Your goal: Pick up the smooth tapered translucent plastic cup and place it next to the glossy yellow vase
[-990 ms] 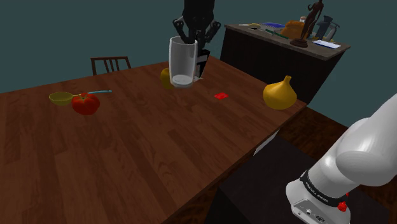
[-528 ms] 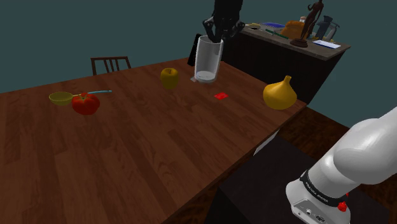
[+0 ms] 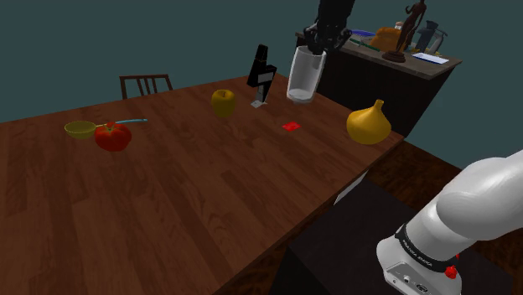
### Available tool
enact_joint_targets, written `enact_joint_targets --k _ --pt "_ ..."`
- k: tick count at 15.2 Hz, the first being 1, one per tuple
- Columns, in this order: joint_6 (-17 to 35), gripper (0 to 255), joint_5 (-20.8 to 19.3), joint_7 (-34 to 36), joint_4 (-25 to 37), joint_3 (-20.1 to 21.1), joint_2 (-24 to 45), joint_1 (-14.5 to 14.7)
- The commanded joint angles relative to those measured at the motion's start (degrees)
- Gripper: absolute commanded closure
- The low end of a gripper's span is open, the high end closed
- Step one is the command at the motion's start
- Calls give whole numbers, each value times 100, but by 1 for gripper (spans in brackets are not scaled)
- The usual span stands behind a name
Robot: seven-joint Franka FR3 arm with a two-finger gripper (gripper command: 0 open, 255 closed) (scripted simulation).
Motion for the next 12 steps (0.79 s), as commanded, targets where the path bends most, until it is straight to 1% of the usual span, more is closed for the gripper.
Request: enact_joint_targets --k 1,6,12 --pt "-9 255 -41 -308 -127 -215 -139 -91" --pt "4 255 -199 -1016 -295 -728 -294 -319" --pt "33 255 -413 -1857 -289 -1338 -274 -604"
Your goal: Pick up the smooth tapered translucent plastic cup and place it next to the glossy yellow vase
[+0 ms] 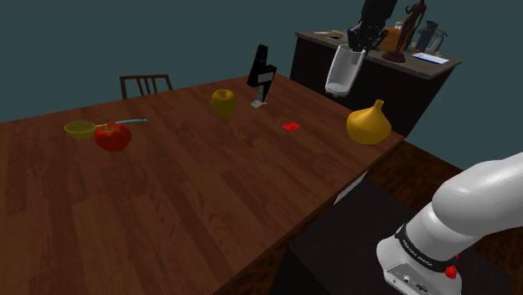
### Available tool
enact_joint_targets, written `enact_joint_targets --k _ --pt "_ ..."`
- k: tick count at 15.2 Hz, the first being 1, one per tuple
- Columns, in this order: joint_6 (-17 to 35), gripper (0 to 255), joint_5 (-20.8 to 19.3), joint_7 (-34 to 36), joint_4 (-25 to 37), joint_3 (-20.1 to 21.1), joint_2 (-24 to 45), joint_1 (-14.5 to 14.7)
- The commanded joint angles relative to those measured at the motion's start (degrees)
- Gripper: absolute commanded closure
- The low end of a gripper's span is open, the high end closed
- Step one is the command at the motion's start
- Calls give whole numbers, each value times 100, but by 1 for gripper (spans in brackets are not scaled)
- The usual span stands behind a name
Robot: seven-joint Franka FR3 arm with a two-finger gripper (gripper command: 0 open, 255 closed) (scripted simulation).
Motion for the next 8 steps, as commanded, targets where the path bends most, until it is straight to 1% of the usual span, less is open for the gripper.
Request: enact_joint_targets --k 1,8 --pt "-3 255 -66 -286 21 -200 7 -93" --pt "46 255 -248 -1272 360 -906 352 -411"
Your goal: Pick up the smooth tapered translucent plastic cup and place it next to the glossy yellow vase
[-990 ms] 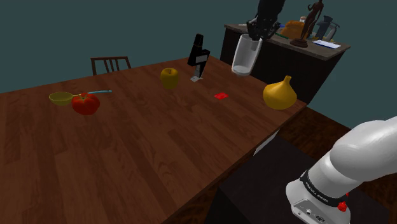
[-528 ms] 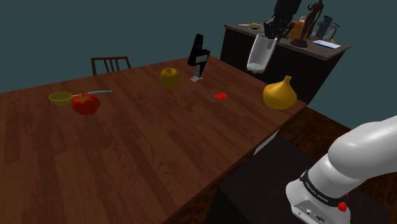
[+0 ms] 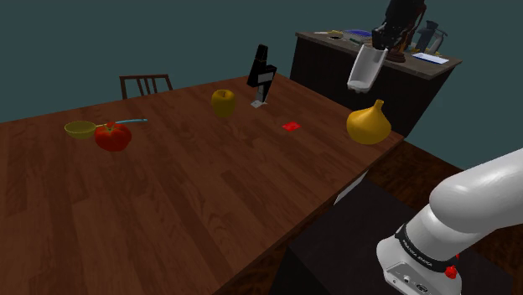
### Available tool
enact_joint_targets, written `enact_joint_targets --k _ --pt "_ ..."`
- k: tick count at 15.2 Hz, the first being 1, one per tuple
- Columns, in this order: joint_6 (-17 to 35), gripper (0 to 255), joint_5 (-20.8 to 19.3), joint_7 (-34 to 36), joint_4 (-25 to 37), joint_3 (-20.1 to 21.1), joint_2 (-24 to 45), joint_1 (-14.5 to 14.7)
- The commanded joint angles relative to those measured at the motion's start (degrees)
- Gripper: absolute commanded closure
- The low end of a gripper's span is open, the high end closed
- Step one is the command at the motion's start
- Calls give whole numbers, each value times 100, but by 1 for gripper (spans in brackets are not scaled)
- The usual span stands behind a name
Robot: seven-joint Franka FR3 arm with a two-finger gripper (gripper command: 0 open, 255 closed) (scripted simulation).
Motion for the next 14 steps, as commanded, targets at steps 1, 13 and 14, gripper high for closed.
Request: enact_joint_targets --k 1,13,14 --pt "8 255 -29 -272 154 -186 145 -79" --pt "-31 255 205 -2063 1601 -1356 1532 -643" --pt "-54 255 269 -2221 1775 -1447 1694 -704"
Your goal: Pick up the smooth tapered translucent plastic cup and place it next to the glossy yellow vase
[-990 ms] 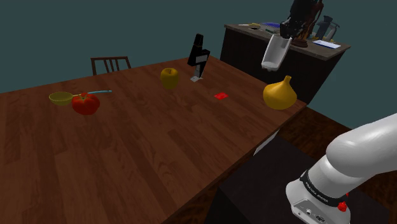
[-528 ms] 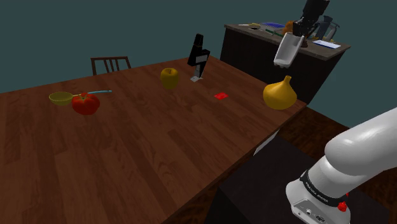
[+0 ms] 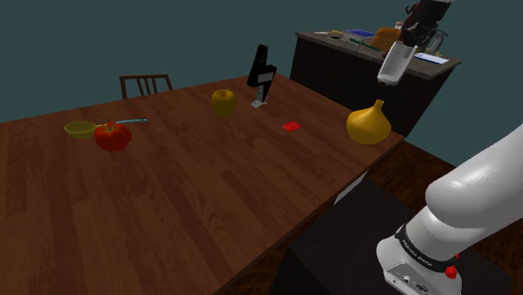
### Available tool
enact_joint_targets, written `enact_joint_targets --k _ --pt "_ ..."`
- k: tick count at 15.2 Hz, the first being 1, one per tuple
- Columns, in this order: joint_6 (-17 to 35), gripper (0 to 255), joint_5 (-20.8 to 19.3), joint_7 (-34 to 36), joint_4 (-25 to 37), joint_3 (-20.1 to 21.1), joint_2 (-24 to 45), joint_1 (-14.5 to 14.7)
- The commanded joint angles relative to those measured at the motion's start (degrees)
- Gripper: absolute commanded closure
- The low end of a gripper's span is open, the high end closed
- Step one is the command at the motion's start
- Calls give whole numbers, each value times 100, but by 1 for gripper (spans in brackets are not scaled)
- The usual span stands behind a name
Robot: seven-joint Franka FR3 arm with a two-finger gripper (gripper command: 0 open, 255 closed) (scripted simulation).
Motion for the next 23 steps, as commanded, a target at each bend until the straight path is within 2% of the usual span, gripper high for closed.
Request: enact_joint_targets --k 1,9,23 --pt "-14 255 127 -358 322 -198 320 -140" --pt "-463 255 924 -1523 2140 -695 1881 -930" --pt "747 255 773 -1474 661 -652 1578 -762"
